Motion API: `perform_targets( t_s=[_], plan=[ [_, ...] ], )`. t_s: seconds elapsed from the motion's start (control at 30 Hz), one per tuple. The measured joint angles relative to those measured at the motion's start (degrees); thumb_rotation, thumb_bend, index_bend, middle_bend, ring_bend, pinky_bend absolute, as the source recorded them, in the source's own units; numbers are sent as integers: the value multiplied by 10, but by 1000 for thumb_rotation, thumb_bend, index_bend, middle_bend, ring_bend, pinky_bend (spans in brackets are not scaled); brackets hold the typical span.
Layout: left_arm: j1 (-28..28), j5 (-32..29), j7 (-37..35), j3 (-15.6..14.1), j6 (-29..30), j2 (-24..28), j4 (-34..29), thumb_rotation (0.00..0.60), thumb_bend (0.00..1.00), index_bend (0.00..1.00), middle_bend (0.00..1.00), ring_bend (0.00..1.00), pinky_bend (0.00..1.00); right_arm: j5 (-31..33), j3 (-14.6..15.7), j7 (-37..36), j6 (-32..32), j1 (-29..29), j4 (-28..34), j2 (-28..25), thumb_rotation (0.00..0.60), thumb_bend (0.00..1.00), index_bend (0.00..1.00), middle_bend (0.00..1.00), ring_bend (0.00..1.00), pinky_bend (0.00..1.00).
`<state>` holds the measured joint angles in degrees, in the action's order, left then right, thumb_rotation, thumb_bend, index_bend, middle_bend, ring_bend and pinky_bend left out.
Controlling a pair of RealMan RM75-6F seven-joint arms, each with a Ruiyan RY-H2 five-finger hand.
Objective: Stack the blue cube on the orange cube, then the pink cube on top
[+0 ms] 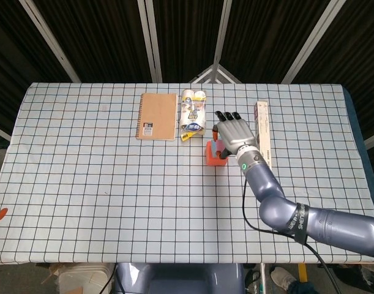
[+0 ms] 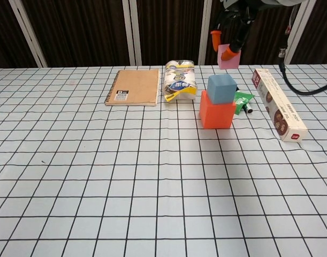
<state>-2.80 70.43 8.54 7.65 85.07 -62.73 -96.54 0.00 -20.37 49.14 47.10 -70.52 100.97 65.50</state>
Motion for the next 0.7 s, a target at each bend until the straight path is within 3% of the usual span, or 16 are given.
perform_targets(
  t_s=[0.37,0.7],
  plan=[
    [-9,-29,19,12,-10,-7,4,600,128,83,0,0,0,-2,39,-33,-79,-30,-101,33,600,367,486,0,0,0],
    [-7,-35,35,15,3,-15,0,600,128,83,0,0,0,-63,73,-90,-163,-35,-162,38,600,368,486,0,0,0]
  ],
)
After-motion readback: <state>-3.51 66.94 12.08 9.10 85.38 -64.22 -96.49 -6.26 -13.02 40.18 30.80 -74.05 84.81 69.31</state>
